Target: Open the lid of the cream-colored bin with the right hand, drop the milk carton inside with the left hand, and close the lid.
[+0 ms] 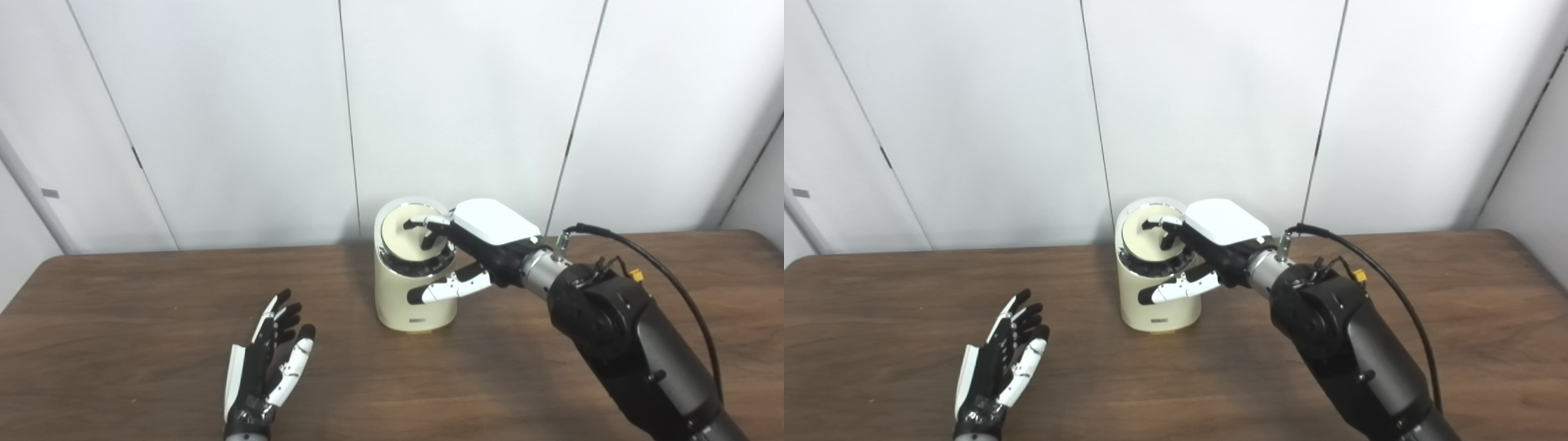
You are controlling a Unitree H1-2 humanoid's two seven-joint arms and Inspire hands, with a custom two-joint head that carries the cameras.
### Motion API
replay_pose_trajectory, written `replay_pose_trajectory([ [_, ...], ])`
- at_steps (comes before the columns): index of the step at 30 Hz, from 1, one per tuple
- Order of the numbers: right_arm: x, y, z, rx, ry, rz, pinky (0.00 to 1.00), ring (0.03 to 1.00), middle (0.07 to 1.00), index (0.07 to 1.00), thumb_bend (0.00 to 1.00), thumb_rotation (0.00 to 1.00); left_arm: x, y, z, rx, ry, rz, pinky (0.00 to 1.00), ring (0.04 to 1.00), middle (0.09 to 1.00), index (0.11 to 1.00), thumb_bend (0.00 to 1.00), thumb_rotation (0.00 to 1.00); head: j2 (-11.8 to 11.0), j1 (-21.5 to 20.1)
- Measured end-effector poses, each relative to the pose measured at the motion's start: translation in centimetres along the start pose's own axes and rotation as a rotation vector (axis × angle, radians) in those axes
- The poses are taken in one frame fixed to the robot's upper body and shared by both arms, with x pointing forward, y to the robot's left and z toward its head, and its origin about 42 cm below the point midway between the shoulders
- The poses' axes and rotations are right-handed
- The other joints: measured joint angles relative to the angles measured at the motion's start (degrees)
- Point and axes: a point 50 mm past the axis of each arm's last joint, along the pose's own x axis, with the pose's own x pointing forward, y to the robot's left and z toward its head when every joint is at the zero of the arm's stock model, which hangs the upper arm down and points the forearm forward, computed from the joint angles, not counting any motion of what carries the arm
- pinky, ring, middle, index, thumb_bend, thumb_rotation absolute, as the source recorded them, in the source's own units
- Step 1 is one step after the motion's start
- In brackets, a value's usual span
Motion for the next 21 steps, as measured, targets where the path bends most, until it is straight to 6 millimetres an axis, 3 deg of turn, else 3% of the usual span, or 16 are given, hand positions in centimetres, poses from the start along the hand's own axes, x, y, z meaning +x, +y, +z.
replay_pose_trajectory([
  [13,0.15,0.44,0.26,-0.012,0.008,0.021,0.91,0.896,0.737,0.874,0.6,0.76,-0.04,-0.21,0.05,-0.017,0.0,0.0,0.79,0.823,0.85,0.959,0.54,0.64,0.35,0.44],
  [21,0.15,0.56,0.47,-0.016,0.004,0.037,0.95,0.923,0.78,0.881,0.6,0.76,-0.11,-0.35,0.07,-0.011,0.0,0.002,0.8,0.825,0.851,0.952,0.54,0.64,0.35,0.7],
])
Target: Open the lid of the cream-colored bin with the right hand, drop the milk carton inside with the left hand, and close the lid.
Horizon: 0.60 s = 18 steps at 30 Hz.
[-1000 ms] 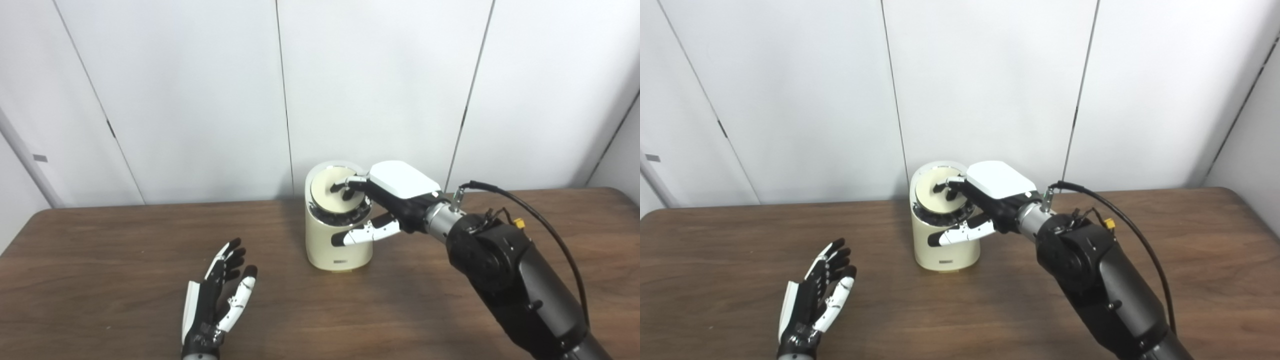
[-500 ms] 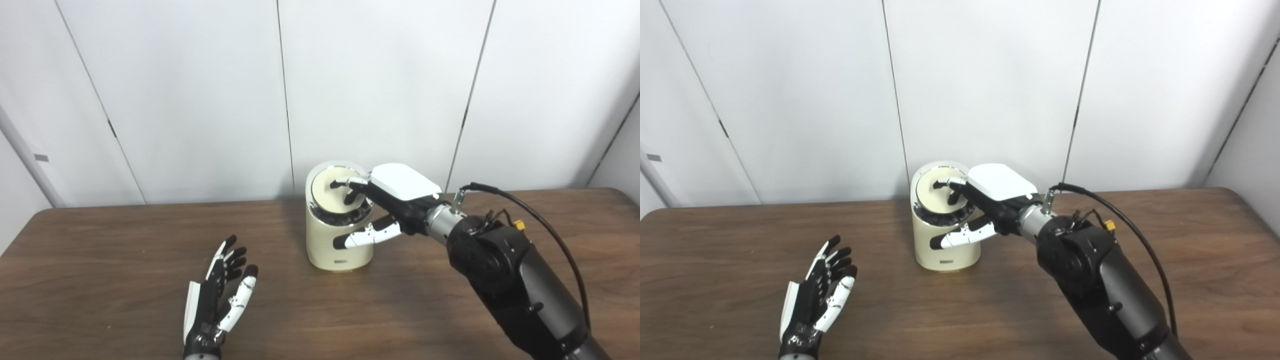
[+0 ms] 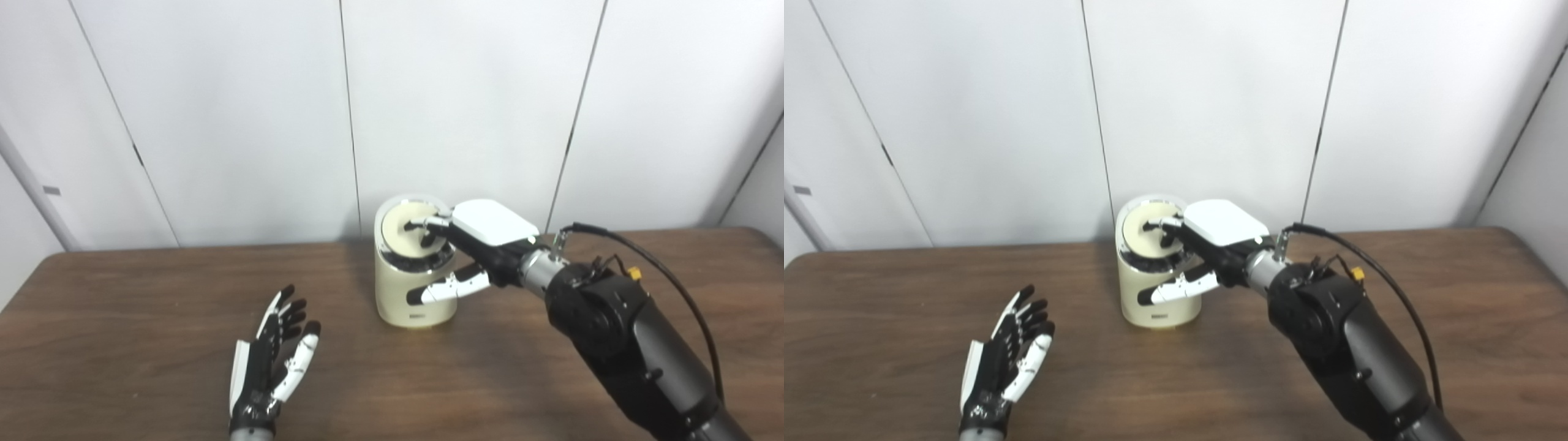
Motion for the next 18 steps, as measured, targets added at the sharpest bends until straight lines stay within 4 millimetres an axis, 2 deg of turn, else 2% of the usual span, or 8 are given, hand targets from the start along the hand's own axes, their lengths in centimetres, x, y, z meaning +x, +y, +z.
replay_pose_trajectory([
  [4,0.0,0.0,0.0,0.001,0.001,0.006,0.94,0.912,0.756,0.88,0.6,0.76,0.0,-0.1,0.0,0.002,0.0,0.002,0.8,0.824,0.849,0.95,0.54,0.64,0.0,0.26],
  [9,-0.2,-0.3,-0.2,0.01,0.002,-0.003,0.93,0.931,0.77,0.877,0.59,0.74,0.0,-0.3,0.1,-0.001,0.0,0.002,0.79,0.821,0.85,0.948,0.53,0.64,0.09,0.44],
  [13,-1.1,-0.4,-0.4,0.049,0.0,-0.021,0.96,0.95,0.767,0.862,0.58,0.65,0.0,-0.5,0.2,0.0,-0.002,0.001,0.78,0.814,0.843,0.941,0.53,0.63,0.0,0.35],
  [18,-1.9,-0.8,-0.8,0.064,0.013,-0.058,0.91,0.921,0.763,0.844,0.6,0.66,0.0,-0.5,0.2,0.002,-0.002,0.002,0.79,0.816,0.845,0.941,0.53,0.63,0.09,0.35],
])
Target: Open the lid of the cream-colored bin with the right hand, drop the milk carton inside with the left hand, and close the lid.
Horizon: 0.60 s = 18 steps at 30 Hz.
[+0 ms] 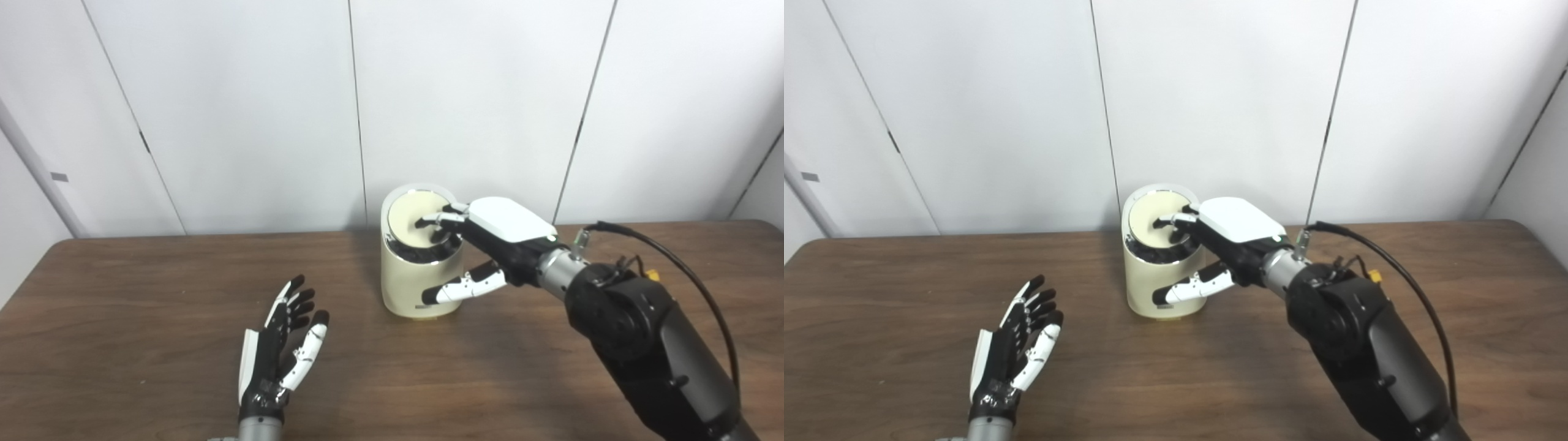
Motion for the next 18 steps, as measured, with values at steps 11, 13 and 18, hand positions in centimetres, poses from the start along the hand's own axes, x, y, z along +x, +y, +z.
replay_pose_trajectory([
  [11,-0.2,-1.7,-0.8,0.038,0.055,-0.076,0.9,0.949,0.823,0.854,0.59,0.71,0.0,0.0,0.0,-0.004,0.0,0.001,0.79,0.817,0.844,0.936,0.52,0.62,-0.18,-0.17],
  [13,-0.4,-1.9,-1.0,0.046,0.063,-0.092,0.88,0.957,0.845,0.856,0.59,0.71,0.0,0.1,0.0,-0.01,0.002,0.004,0.78,0.813,0.842,0.933,0.54,0.64,-0.18,-0.18],
  [18,-1.7,-0.7,-1.7,0.103,0.087,-0.104,0.86,0.951,0.892,0.893,0.6,0.71,0.1,0.4,0.1,-0.047,0.006,0.011,0.72,0.802,0.84,0.941,0.5,0.62,-0.18,-0.09],
])
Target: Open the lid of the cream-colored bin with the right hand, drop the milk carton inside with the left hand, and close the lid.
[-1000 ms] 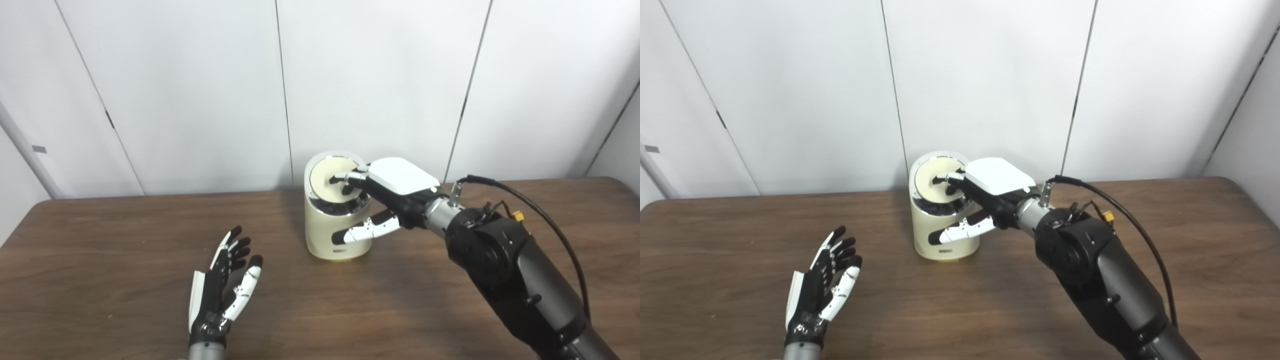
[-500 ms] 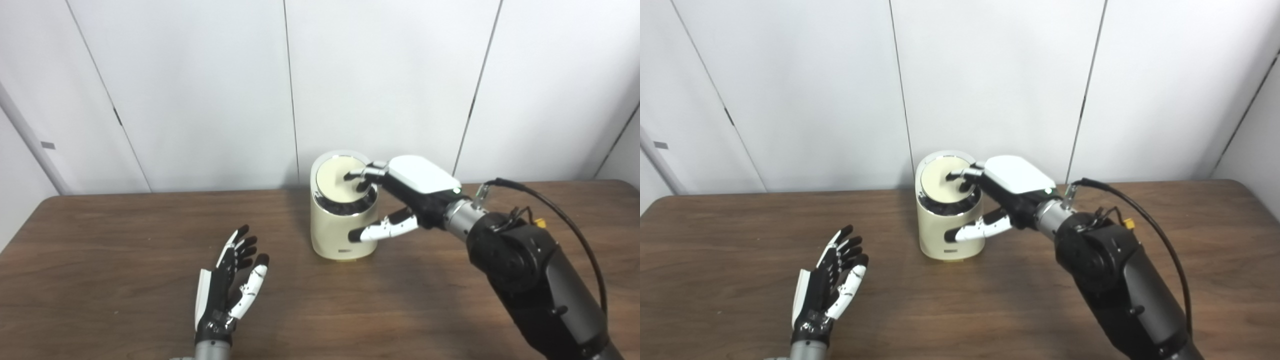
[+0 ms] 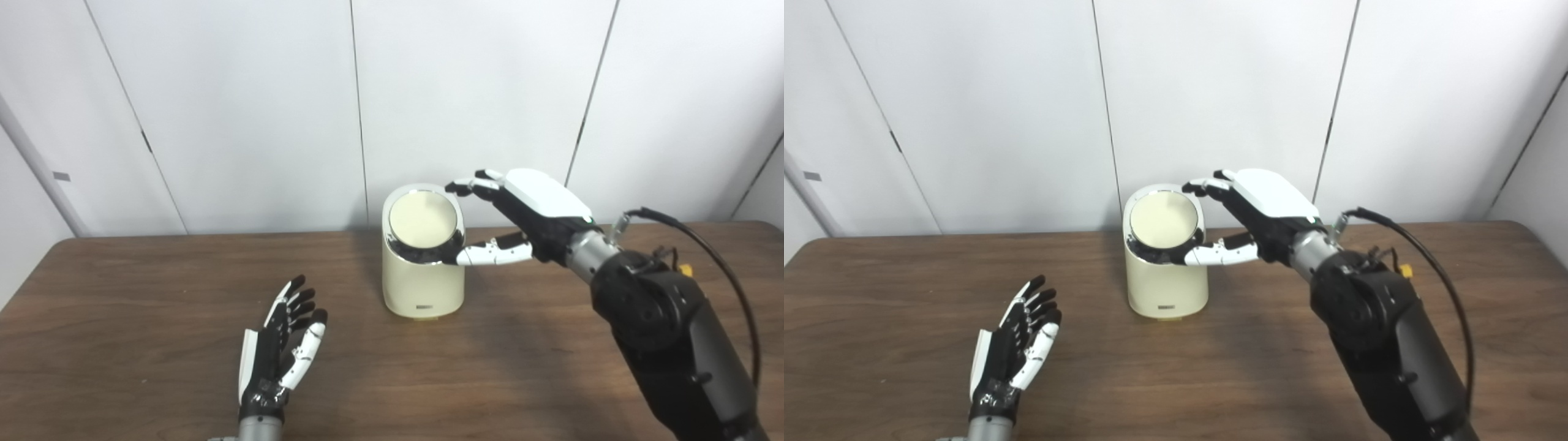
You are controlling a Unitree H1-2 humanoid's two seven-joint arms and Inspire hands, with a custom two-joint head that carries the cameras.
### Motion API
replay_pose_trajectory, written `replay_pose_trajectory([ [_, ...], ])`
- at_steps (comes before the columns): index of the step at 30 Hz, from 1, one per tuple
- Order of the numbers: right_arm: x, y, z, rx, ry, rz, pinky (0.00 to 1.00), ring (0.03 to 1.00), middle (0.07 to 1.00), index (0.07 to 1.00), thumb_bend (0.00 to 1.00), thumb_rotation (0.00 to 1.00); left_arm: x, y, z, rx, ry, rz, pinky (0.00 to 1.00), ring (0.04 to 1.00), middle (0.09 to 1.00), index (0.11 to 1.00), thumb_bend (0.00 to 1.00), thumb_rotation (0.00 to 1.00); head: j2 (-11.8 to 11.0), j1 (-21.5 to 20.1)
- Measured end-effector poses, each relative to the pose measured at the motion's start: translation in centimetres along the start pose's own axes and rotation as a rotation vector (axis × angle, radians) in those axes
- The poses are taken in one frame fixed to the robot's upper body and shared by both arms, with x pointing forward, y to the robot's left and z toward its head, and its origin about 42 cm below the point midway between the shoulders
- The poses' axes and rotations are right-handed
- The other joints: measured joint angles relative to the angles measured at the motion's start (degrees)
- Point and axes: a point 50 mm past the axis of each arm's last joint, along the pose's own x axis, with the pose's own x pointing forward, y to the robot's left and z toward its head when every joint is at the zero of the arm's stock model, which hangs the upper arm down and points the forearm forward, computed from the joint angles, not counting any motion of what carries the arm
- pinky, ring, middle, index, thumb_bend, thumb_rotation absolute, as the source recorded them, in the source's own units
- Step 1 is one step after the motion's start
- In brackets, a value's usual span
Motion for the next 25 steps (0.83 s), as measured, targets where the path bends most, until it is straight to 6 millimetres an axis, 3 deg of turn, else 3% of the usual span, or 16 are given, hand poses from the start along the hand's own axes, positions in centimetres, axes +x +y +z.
replay_pose_trajectory([
  [3,-1.3,1.5,-1.3,0.07,0.044,0.004,0.79,0.915,0.915,0.933,0.57,0.66,-0.6,0.3,0.1,-0.023,0.038,-0.005,0.75,0.822,0.853,0.951,0.48,0.61,0.09,0.35],
  [9,-4.7,3.9,-4.9,0.368,0.156,-0.141,0.73,0.848,0.907,0.922,0.55,0.69,-1.7,2.4,1.5,-0.022,0.084,-0.06,0.78,0.845,0.874,0.952,0.48,0.61,0.26,0.62],
  [15,-7.4,6.9,-7.3,0.551,0.236,-0.15,0.83,0.887,0.909,0.915,0.51,0.87,-1.8,4.2,2.8,-0.044,0.072,-0.043,0.81,0.867,0.888,0.968,0.45,0.6,0.26,0.53],
  [18,-8.6,8.5,-8.1,0.618,0.283,-0.165,0.81,0.891,0.915,0.918,0.53,0.91,-1.9,5.1,2.7,-0.045,0.072,-0.039,0.8,0.856,0.879,0.962,0.45,0.61,0.26,0.26],
  [21,-9.7,10.5,-8.4,0.73,0.308,-0.191,0.8,0.891,0.917,0.919,0.57,0.86,-2.0,6.1,2.5,-0.02,0.074,-0.029,0.81,0.852,0.876,0.958,0.46,0.63,0.26,-0.09],
  [25,-10.6,13.1,-7.8,0.838,0.344,-0.222,0.8,0.88,0.914,0.92,0.55,0.88,-2.8,7.2,2.1,0.014,0.073,-0.026,0.8,0.843,0.869,0.953,0.44,0.62,0.35,-0.18],
])
